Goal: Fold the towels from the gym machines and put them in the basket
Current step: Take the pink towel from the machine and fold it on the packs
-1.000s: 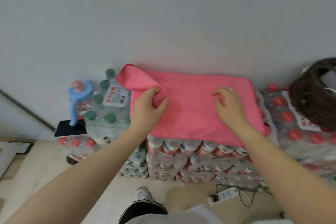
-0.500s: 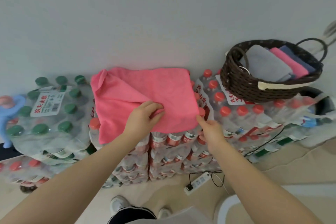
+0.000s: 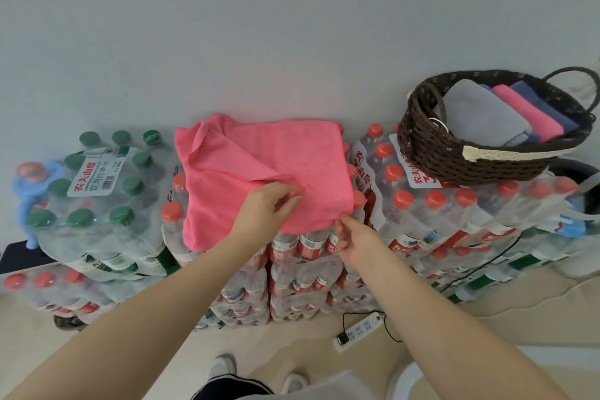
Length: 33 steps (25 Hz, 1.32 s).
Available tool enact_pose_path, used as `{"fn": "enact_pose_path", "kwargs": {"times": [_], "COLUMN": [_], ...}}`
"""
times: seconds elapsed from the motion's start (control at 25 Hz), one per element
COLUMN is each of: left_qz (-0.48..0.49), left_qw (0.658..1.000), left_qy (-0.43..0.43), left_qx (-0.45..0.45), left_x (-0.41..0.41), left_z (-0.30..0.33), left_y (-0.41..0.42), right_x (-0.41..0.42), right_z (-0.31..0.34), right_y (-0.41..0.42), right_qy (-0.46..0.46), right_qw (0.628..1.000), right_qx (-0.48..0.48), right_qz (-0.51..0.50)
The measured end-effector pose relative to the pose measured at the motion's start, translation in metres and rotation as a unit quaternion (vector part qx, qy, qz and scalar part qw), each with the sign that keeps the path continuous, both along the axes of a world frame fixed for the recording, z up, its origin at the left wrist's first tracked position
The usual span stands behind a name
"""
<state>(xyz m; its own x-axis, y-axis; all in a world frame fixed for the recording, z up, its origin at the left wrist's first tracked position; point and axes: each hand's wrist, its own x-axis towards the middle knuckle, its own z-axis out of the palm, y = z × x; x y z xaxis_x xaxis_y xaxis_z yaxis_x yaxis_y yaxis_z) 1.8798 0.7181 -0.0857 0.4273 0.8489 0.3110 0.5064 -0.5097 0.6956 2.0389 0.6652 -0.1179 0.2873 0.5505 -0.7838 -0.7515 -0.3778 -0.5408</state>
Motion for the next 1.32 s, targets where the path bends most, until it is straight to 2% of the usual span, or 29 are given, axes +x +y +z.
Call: {"fn": "enact_pose_path", "kwargs": {"times": [0.12, 0.24, 0.4, 0.52, 0.68, 0.76, 0.84, 0.96, 1.08, 1.2, 1.32], "left_qz": [0.012, -0.002, -0.020, -0.036, -0.056, -0.060, -0.067, -0.053, -0.017, -0.015, 0.001], "left_qw": [0.997, 0.996, 0.995, 0.994, 0.993, 0.994, 0.994, 0.990, 0.978, 0.963, 0.954], "left_qy": [-0.009, 0.000, 0.008, 0.017, 0.029, 0.011, -0.012, -0.047, -0.091, -0.123, -0.141], "left_qx": [-0.071, -0.088, -0.100, -0.106, -0.095, -0.089, -0.085, -0.125, -0.187, -0.241, -0.265], "left_x": [0.001, 0.001, 0.000, -0.001, 0.002, 0.005, 0.008, 0.010, 0.003, -0.006, -0.011], "left_z": [-0.002, -0.003, 0.002, 0.002, 0.001, 0.003, 0.007, 0.012, 0.013, 0.015, 0.019], "left_y": [-0.003, -0.005, -0.003, 0.000, 0.005, 0.004, 0.003, 0.000, 0.002, -0.001, -0.007], "right_x": [-0.002, -0.002, -0.009, -0.013, -0.020, -0.027, -0.036, -0.051, -0.060, -0.065, -0.067], "right_z": [0.001, 0.004, 0.008, 0.012, 0.021, 0.031, 0.044, 0.057, 0.059, 0.059, 0.057], "right_y": [-0.004, -0.007, -0.005, -0.007, -0.010, -0.011, -0.012, -0.012, -0.012, -0.014, -0.011], "right_qy": [-0.057, -0.172, -0.339, -0.364, -0.383, -0.442, -0.510, -0.540, -0.606, -0.643, -0.679], "right_qw": [0.998, 0.982, 0.940, 0.931, 0.922, 0.892, 0.845, 0.809, 0.758, 0.730, 0.703], "right_qx": [-0.019, -0.010, 0.005, 0.004, 0.023, 0.055, 0.108, 0.158, 0.166, 0.170, 0.131], "right_qz": [0.020, 0.077, 0.027, 0.005, 0.059, 0.077, 0.118, 0.169, 0.173, 0.158, 0.164]}}
